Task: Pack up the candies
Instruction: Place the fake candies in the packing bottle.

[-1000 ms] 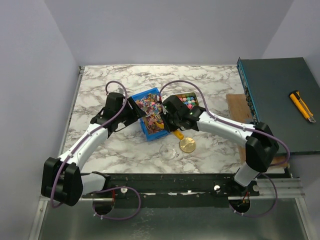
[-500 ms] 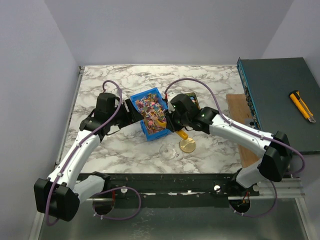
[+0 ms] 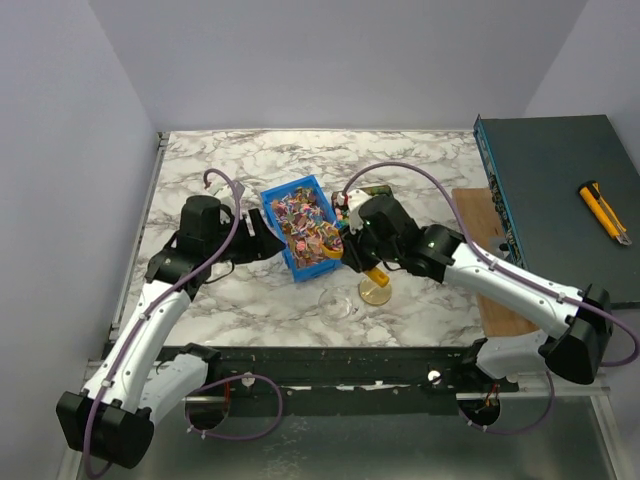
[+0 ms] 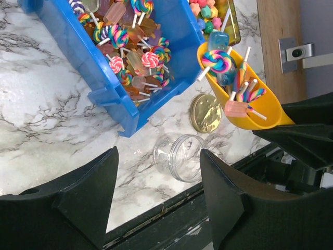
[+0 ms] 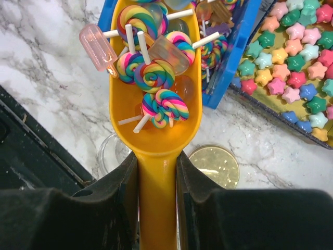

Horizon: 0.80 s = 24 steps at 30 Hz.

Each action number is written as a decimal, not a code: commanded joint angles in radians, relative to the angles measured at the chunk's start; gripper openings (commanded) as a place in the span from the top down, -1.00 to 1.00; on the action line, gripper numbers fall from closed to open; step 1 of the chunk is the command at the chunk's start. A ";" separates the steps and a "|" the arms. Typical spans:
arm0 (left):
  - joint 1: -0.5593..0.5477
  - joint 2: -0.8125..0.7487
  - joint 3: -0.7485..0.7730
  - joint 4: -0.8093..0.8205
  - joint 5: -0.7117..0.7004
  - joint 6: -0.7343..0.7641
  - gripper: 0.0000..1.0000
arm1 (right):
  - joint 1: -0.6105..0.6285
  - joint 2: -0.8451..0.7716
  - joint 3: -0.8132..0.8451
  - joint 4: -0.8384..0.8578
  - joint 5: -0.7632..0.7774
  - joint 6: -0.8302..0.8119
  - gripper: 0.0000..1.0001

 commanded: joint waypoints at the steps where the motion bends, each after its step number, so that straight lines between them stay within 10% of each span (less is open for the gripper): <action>1: 0.005 -0.049 -0.021 -0.049 0.018 0.070 -0.31 | 0.033 -0.073 -0.029 -0.013 0.026 -0.009 0.99; 24: 0.005 -0.195 -0.096 -0.055 -0.075 0.134 -0.33 | 0.281 -0.293 -0.142 -0.211 0.246 0.256 0.99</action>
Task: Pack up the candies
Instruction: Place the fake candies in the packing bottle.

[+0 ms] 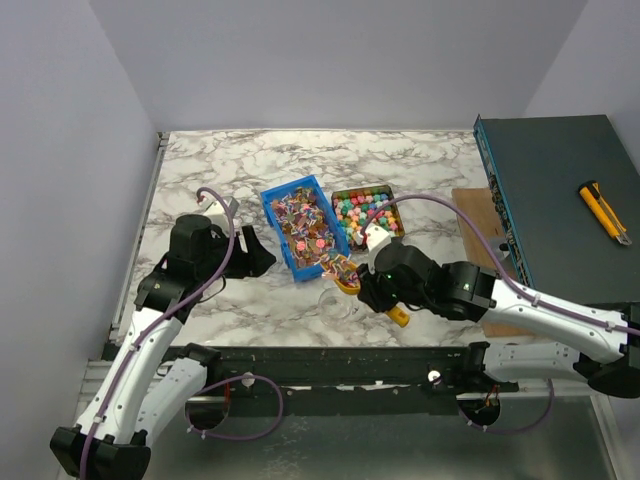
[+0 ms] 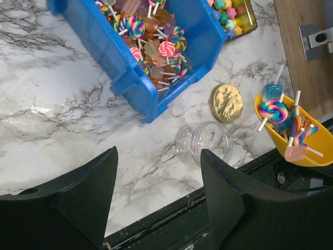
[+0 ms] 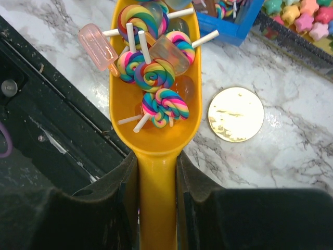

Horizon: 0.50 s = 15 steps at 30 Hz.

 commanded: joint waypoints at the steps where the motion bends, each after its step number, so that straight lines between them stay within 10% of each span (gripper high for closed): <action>1: 0.004 -0.018 -0.014 0.007 -0.028 0.014 -0.33 | 0.053 -0.031 -0.014 -0.061 0.084 0.108 0.99; 15: 0.005 -0.021 -0.015 0.006 -0.027 0.010 -0.33 | 0.121 -0.008 -0.036 -0.164 0.105 0.256 0.99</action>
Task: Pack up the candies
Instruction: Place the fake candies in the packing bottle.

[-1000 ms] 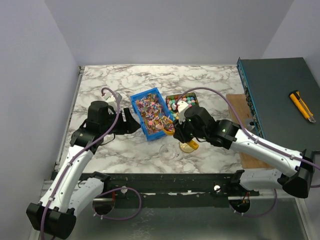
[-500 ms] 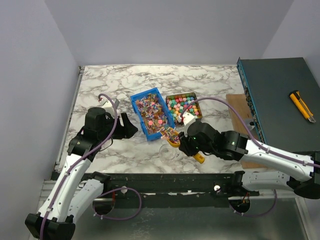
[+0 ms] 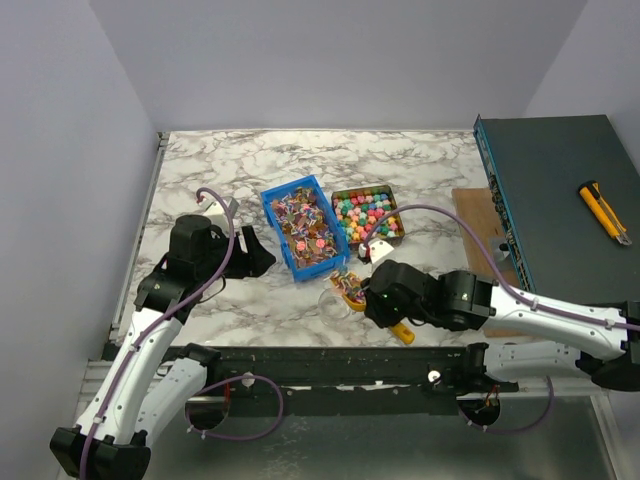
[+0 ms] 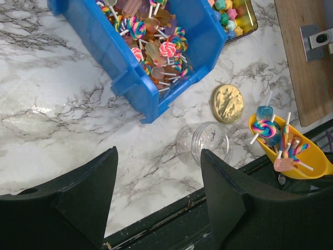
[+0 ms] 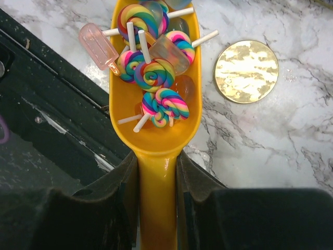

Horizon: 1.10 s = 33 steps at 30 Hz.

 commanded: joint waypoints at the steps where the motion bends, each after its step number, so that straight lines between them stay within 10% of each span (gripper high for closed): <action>1: 0.005 -0.015 -0.014 0.006 -0.020 0.009 -0.33 | 0.019 0.008 -0.015 -0.040 0.030 0.072 0.99; 33: 0.005 -0.030 -0.017 0.005 -0.021 0.007 -0.34 | 0.096 0.163 0.009 -0.155 -0.058 0.153 0.99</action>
